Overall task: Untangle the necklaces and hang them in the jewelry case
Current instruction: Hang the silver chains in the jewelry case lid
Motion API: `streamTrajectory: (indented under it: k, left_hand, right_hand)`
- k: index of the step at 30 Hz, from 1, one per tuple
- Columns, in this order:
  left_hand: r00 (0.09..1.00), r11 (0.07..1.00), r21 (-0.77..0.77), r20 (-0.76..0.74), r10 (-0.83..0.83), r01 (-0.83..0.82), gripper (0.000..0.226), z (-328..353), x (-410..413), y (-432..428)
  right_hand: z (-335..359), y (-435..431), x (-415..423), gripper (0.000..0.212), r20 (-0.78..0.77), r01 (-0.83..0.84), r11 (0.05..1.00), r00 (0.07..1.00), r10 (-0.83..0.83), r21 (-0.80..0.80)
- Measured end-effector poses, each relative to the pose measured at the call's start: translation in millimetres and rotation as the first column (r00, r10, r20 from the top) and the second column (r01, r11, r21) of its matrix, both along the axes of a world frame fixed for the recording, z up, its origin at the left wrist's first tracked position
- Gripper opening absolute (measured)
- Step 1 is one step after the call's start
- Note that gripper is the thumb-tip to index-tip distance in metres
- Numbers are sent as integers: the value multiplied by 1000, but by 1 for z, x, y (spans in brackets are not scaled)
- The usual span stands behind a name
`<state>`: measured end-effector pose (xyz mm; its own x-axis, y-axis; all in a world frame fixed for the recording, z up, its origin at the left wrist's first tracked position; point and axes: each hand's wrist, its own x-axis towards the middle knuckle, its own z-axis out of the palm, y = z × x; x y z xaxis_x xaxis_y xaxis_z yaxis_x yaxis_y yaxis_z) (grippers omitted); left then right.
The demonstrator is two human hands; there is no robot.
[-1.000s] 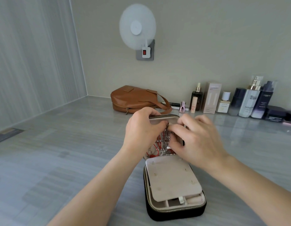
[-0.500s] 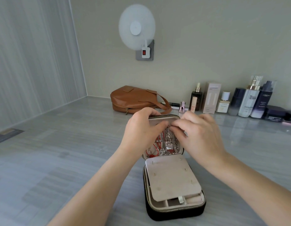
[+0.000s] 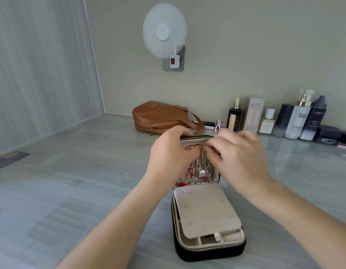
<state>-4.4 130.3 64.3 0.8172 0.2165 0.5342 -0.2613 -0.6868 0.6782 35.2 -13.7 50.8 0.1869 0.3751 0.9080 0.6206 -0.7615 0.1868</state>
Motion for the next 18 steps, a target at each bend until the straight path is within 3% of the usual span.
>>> streamTrajectory:
  k: [11, 18]
  left_hand:
    - [1000, 999, -33, -14, 16, -16, 19, 0, 1, 1]
    - [1000, 1000, -4, -6, 4, -4, 28, -3, 4, 5]
  right_hand:
    - [2, -5, -1, 7, -75, 6, 1000, 997, -7, -9]
    - [-4, -13, 0, 19, -178, -19, 995, 984, 1, -100]
